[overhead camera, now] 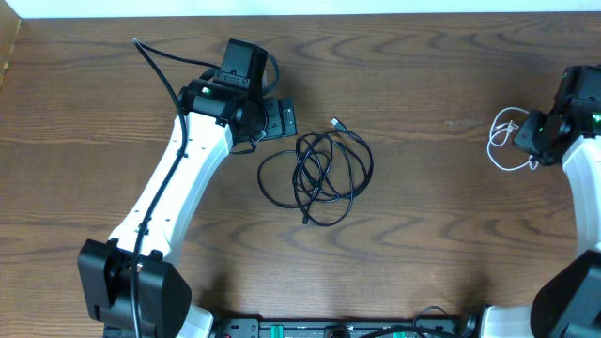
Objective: Untangle cables
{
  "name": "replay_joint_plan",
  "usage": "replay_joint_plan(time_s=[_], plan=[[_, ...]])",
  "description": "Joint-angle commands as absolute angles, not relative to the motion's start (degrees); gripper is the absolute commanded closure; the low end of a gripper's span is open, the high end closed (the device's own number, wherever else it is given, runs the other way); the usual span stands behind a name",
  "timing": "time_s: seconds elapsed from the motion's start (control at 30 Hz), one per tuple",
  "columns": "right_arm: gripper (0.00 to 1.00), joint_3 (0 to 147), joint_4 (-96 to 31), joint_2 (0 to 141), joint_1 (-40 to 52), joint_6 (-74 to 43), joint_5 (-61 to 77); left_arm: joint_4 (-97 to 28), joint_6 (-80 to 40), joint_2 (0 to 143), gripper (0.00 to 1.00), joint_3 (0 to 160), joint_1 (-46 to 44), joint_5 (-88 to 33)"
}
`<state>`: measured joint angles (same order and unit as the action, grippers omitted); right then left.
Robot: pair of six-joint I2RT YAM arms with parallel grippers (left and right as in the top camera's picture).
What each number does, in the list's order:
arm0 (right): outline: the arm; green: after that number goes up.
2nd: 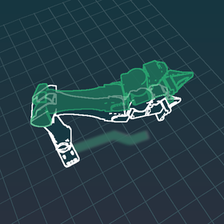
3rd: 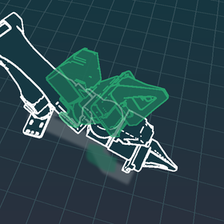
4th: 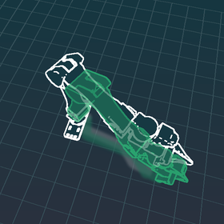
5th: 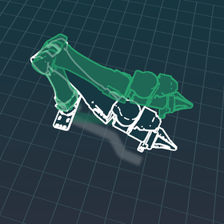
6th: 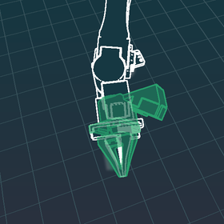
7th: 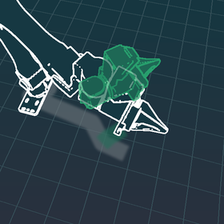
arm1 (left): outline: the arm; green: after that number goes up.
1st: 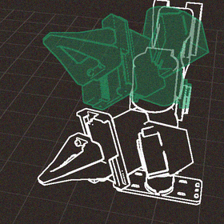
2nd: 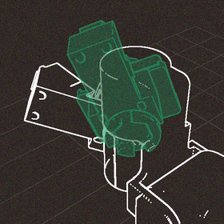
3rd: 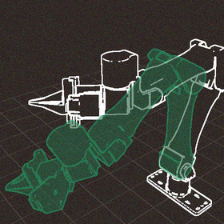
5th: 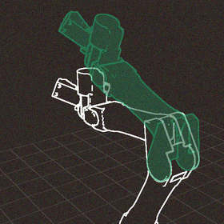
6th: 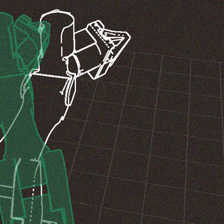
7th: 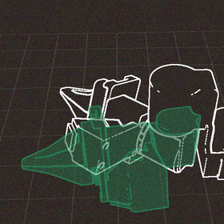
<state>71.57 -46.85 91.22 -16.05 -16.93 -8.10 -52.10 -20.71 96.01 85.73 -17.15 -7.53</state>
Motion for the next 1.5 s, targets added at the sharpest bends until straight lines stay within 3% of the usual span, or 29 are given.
replay_joint_plan(time_s=[0.0, 0.07, 0.13, 0.37, 0.57, 0.73, 0.8, 0.83, 0.87, 1.07, 1.13, 1.2, 1.27, 1.37, 1.47], plan=[[0.38, 71.8, -47.6, 92.5, -16.4, -17.1, -8.9, -52.2, -20.0, 96.2, 0.04, 85.3, -17.3, -7.0], [0.12, 71.8, -47.6, 92.8, -16.5, -17.1, -8.9, -52.2, -20.0, 96.2, 0.04, 85.3, -17.3, -7.0], [0.04, 71.8, -47.6, 92.8, -16.5, -17.1, -8.9, -52.2, -20.0, 96.2, 0.04, 85.3, -17.3, -7.0], [0.01, 71.8, -47.0, 92.9, -16.4, -17.1, -7.7, -52.2, -20.0, 96.2, 0.04, 85.3, -17.3, -7.0], [0.03, 71.8, -46.9, 92.9, -16.1, -17.1, 7.1, -52.2, -20.0, 96.2, 0.04, 85.3, -17.3, -7.0], [0.37, 71.6, -48.3, 92.9, -14.7, -17.1, 15.5, -52.2, -20.0, 96.2, 0.04, 85.3, -17.3, -7.0], [0.65, 71.2, -48.6, 92.9, -13.2, -17.1, 15.6, -52.2, -20.0, 96.2, 0.04, 85.3, -17.3, -7.0], [0.86, 71.0, -48.6, 92.9, -12.3, -17.1, 15.6, -52.2, -20.0, 96.2, 0.04, 85.3, -17.3, -7.0], [0.99, 70.6, -48.4, 92.9, -11.0, -17.1, 15.6, -52.2, -20.0, 96.2, 0.04, 85.3, -17.3, -7.0], [0.97, 67.7, -47.7, 92.9, -3.9, -18.5, 15.6, -52.2, -20.0, 96.2, 0.04, 85.3, -17.3, -7.0], [0.84, 66.2, -46.4, 92.9, -1.7, -19.8, 15.6, -52.2, -20.0, 96.2, 0.04, 85.3, -17.3, -7.0], [0.8, 64.1, -43.7, 92.9, 1.0, -21.1, 15.6, -52.2, -20.0, 96.2, 0.04, 85.3, -17.3, -7.0], [0.64, 61.7, -40.4, 92.9, 3.9, -22.5, 15.6, -52.2, -20.0, 96.2, 0.04, 85.3, -17.3, -7.0], [0.49, 56.1, -31.0, 92.9, 9.8, -25.3, 15.6, -52.2, -20.0, 96.2, 0.04, 85.3, -17.3, -7.0], [0.45, 52.3, -24.3, 92.9, 13.6, -27.0, 15.6, -52.2, -20.0, 96.2, 0.04, 85.3, -17.3, -7.0]])
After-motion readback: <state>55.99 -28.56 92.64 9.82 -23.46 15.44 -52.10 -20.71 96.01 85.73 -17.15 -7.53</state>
